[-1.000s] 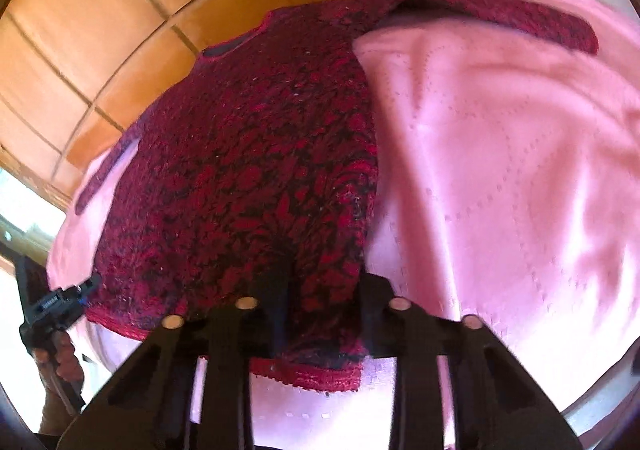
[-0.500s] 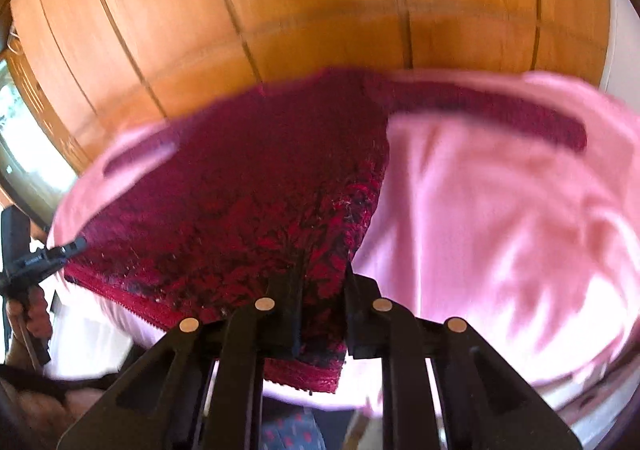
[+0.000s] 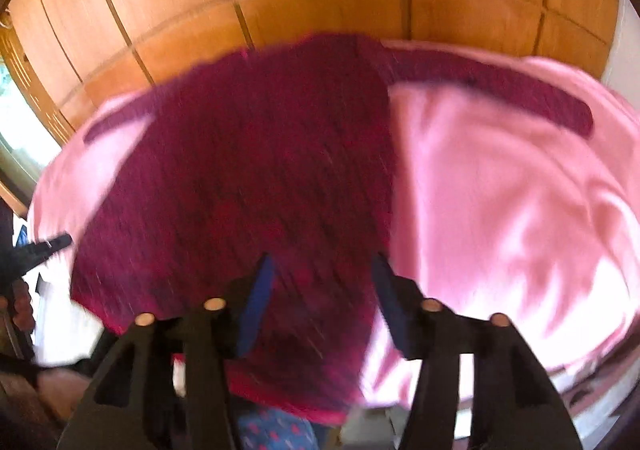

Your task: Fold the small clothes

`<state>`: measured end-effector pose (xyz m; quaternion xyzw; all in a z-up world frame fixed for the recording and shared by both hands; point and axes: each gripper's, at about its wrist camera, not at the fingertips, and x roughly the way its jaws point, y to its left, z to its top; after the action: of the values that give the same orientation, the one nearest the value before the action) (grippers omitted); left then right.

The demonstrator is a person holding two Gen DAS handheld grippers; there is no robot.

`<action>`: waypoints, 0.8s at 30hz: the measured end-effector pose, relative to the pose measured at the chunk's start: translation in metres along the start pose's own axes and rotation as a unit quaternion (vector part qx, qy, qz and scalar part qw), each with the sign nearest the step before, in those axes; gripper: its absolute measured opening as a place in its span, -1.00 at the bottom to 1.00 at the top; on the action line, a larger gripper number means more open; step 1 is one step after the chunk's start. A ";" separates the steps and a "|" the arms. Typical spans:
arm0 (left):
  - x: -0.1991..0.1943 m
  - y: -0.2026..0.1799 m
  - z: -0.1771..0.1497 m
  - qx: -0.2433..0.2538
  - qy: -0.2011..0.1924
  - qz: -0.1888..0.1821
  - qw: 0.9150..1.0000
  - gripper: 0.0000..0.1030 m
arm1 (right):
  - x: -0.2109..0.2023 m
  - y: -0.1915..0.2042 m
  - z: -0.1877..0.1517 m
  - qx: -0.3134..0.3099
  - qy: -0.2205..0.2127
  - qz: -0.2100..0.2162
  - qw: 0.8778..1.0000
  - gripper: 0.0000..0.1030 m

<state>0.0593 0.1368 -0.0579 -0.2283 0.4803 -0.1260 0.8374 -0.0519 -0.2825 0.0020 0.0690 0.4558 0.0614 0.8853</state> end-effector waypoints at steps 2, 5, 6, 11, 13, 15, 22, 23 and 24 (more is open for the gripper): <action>0.002 0.014 0.010 -0.030 -0.013 0.023 0.999 -0.68 | 0.015 0.021 0.020 -0.004 -0.020 0.015 1.000 0.15; 0.000 0.036 0.034 -0.079 -0.046 0.059 0.994 -0.22 | 0.045 0.058 0.043 -0.012 -0.040 0.032 0.999 0.29; -0.004 0.045 0.044 -0.098 -0.065 0.070 0.991 -0.11 | 0.059 0.070 0.052 -0.017 -0.044 0.031 0.998 0.29; -0.016 0.085 0.093 -0.147 -0.125 0.115 0.974 0.09 | 0.126 0.132 0.074 -0.076 -0.052 0.007 0.996 0.29; -0.020 0.108 0.116 -0.167 -0.139 0.124 0.968 0.09 | 0.150 0.143 0.074 -0.096 -0.044 -0.011 0.994 0.29; -0.022 0.134 0.142 -0.197 -0.155 0.129 0.959 0.07 | 0.168 0.150 0.071 -0.107 -0.032 -0.027 0.993 0.30; -0.013 0.201 0.225 -0.269 -0.177 0.138 0.937 -0.05 | 0.185 0.140 0.064 -0.091 -0.043 -0.012 0.995 0.48; -0.009 0.207 0.235 -0.275 -0.177 0.136 0.935 -0.05 | 0.186 0.139 0.065 -0.089 -0.042 -0.010 0.995 0.50; -0.005 0.213 0.244 -0.282 -0.177 0.140 0.933 -0.05 | 0.188 0.139 0.066 -0.089 -0.040 -0.011 0.995 0.51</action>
<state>0.2652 0.3866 -0.0551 -0.4045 0.3672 0.1753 0.8190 0.1036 -0.1180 -0.0852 -0.0128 0.4132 0.0896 0.9061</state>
